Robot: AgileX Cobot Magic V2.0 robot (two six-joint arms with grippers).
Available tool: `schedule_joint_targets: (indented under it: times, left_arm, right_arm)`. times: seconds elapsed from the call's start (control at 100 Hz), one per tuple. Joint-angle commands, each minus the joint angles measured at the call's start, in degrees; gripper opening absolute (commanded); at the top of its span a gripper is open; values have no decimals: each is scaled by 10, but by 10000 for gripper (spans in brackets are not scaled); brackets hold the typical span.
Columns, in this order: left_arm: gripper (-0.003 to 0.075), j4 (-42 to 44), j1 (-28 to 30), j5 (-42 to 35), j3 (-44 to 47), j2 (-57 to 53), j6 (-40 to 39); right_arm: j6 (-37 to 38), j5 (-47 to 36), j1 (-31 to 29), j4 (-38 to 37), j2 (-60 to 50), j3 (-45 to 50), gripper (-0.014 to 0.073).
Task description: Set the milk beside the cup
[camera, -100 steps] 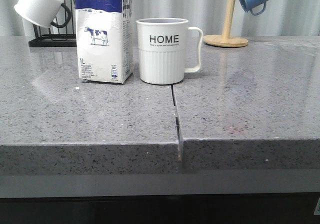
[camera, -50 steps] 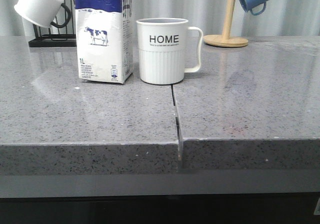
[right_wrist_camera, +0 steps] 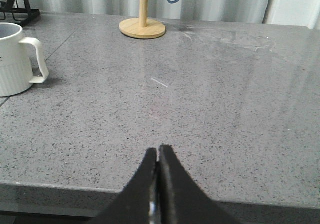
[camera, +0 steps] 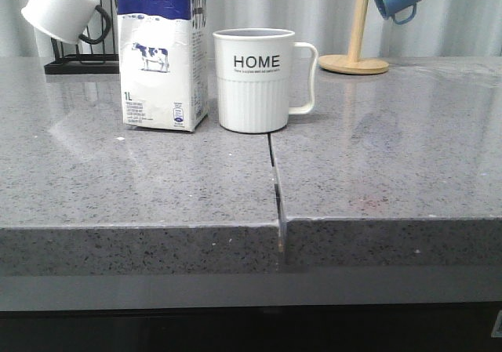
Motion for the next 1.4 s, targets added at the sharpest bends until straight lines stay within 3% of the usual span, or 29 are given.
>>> schedule_joint_targets:
  times: [0.0, 0.23, 0.43, 0.61, 1.39]
  left_arm:
    - [-21, -5, -2, -24, 24, -18, -6]
    - [-21, -5, -2, -24, 24, -18, -6]
    - [-21, -5, -2, -24, 24, -18, -6]
    - [-20, -5, -2, -24, 24, -18, -6]
    - [-21, -5, -2, -24, 24, -18, -6]
  right_arm:
    - [-3, -46, -7, -9, -6, -10, -59]
    - [-3, -126, -56, 28, -6, 50, -59]
    - [-3, -273, -107, 47, -9, 146, -59]
    - [-3, -409, -109, 47, -9, 236, -59]
    - [-3, -413, -108, 46, -9, 233, -59]
